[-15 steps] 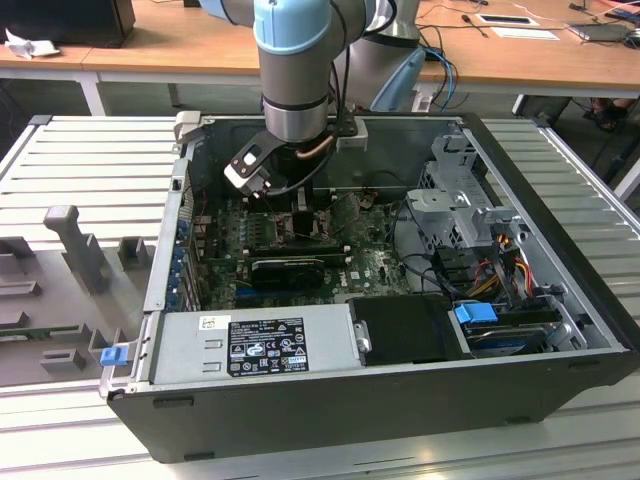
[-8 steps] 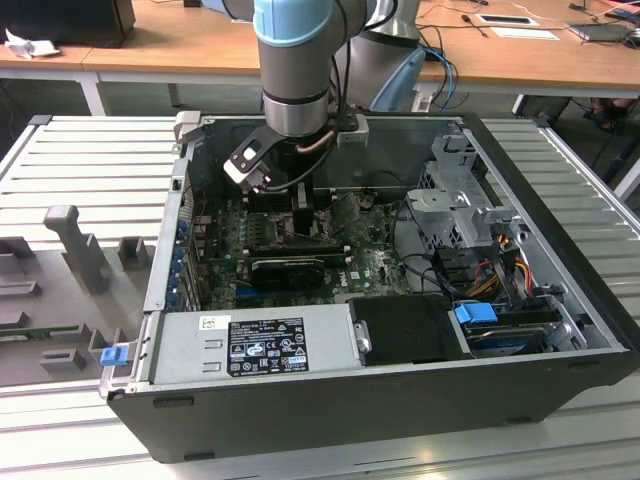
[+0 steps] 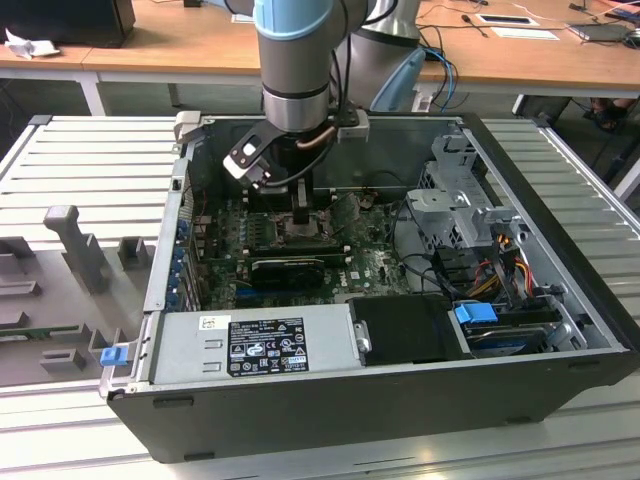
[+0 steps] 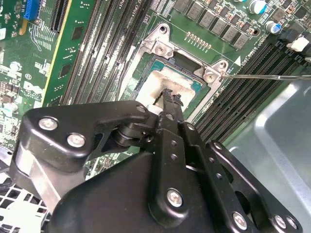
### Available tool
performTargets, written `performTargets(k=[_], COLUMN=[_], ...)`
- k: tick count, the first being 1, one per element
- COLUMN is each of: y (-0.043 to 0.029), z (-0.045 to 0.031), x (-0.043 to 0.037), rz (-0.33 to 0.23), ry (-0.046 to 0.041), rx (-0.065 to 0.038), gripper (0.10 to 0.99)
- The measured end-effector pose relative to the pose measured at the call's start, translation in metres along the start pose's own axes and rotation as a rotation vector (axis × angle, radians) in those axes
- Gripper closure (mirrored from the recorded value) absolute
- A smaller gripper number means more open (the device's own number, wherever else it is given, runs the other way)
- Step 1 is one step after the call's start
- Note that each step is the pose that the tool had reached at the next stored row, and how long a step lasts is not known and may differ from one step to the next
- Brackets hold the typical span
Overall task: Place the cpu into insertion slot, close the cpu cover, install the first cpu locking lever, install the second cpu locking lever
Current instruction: 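Place the cpu into insertion slot, then close the cpu cover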
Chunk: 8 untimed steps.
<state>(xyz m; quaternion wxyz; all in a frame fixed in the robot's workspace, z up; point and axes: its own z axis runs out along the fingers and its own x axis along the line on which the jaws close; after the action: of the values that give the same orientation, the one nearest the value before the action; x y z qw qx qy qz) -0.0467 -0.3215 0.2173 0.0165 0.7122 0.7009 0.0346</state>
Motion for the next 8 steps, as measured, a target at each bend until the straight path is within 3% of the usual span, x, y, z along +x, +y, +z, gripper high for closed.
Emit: performTargets(k=[4, 6, 8], y=[0.0009, 0.0097, 0.0156], z=[-0.0034, -0.0028, -0.0023], x=[0.0001, -0.0002, -0.0008], rz=[0.0, 0.0, 0.0], ry=[0.0002, 0.0016, 0.0026], rx=[0.001, 0.008, 0.009], gripper=[0.98, 0.98, 0.98])
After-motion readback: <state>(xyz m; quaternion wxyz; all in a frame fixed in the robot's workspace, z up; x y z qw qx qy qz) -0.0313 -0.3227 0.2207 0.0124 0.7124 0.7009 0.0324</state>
